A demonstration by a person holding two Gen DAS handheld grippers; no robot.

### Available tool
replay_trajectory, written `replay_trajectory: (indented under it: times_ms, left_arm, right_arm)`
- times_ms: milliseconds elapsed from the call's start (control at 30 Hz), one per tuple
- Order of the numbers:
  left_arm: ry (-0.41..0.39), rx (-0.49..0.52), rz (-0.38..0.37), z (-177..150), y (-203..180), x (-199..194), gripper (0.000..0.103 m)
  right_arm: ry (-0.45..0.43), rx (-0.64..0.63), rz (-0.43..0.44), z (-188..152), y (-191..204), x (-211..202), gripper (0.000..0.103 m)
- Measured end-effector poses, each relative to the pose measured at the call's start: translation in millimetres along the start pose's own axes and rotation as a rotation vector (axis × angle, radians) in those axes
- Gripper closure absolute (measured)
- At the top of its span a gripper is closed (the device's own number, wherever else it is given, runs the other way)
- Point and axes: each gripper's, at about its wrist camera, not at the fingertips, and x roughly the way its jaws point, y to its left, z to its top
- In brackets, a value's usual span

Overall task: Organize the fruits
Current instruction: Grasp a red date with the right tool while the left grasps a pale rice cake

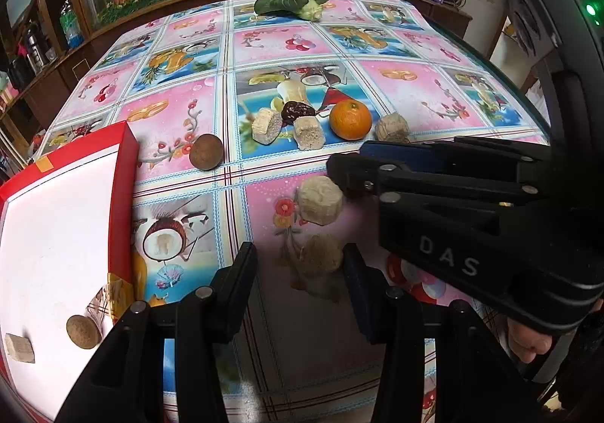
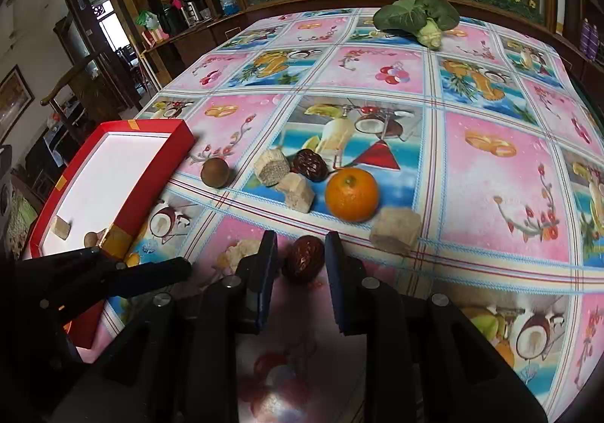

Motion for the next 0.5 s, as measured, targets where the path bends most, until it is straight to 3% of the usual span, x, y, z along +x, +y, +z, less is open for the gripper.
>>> replay_trajectory:
  times_ms: [133,167,233,300,500]
  left_arm:
    - [-0.008,-0.006,0.003,-1,5,-1,0.067]
    - [-0.009,-0.011,0.002,-1,7,-2,0.072]
    - [-0.006,-0.021,-0.001,-1,11,-2,0.077]
    - [-0.005,-0.029,-0.007,0,13,-1,0.078]
    - [-0.009,-0.026,0.007,0,10,-1,0.078]
  right_arm:
    - [0.027,0.054,0.057,0,-13,1,0.076]
    - [0.038,0.083,0.065,0,-20,1,0.082]
    - [0.047,0.12,0.089,0,-29,1,0.083]
    - [0.048,0.148,0.099,-1,-35,-1,0.083]
    - [0.015,0.019,-0.029,-1,-16,0,0.083]
